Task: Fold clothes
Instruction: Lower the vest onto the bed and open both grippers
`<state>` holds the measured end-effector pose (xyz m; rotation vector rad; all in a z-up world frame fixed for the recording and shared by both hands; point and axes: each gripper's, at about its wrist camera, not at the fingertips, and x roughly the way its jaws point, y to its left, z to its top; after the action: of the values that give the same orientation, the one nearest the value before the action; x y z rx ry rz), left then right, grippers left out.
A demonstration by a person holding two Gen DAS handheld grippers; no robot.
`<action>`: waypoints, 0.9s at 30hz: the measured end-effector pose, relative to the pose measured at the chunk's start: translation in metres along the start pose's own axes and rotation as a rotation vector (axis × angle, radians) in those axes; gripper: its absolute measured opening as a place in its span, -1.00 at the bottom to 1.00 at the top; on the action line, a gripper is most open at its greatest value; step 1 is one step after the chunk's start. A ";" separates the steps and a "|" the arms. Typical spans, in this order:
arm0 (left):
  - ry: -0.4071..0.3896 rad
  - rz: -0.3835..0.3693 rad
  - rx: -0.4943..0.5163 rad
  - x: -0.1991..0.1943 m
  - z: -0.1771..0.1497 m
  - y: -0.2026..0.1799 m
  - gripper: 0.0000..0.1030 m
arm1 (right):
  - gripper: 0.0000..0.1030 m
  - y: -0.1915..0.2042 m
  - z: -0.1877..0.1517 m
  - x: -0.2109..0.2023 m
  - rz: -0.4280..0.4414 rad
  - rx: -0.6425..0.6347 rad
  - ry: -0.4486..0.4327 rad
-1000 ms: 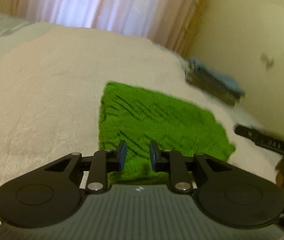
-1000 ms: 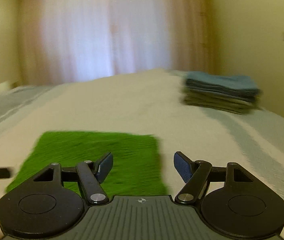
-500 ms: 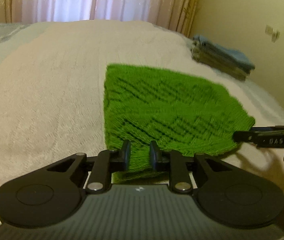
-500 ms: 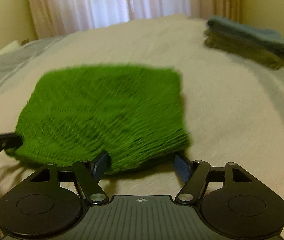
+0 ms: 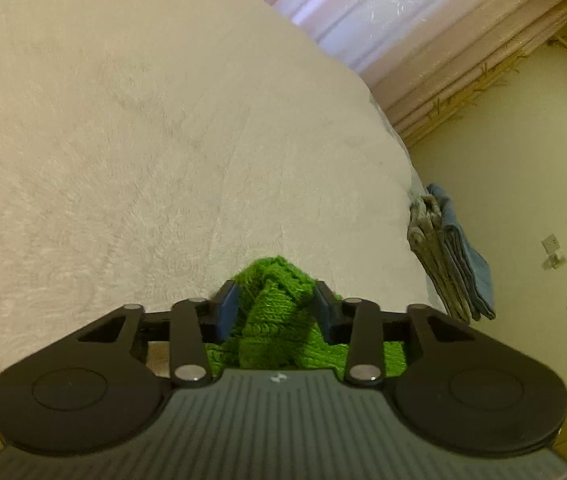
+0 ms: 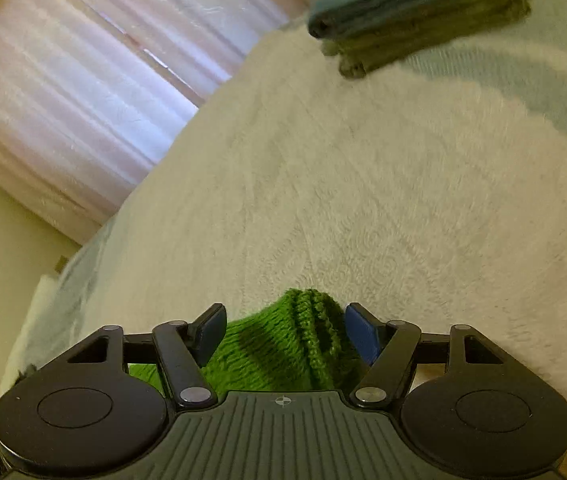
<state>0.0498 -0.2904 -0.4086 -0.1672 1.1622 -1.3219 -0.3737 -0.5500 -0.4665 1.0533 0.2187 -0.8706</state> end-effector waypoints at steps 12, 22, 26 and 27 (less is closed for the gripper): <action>-0.152 0.114 0.247 0.003 -0.030 -0.003 -0.87 | -0.78 0.034 -0.028 0.003 -0.276 -0.336 -0.092; -0.151 0.092 0.430 -0.018 -0.033 -0.073 -0.86 | 0.19 0.091 -0.043 -0.029 -0.155 -0.596 -0.146; -0.098 0.152 0.518 0.019 -0.058 -0.071 -0.85 | 0.19 0.089 -0.069 0.013 -0.208 -0.716 -0.052; -0.112 0.174 0.526 0.025 -0.063 -0.063 -0.83 | 0.19 0.081 -0.074 0.024 -0.257 -0.734 -0.047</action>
<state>-0.0421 -0.2998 -0.4097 0.2361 0.6879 -1.3973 -0.2826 -0.4841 -0.4634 0.3215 0.5927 -0.9365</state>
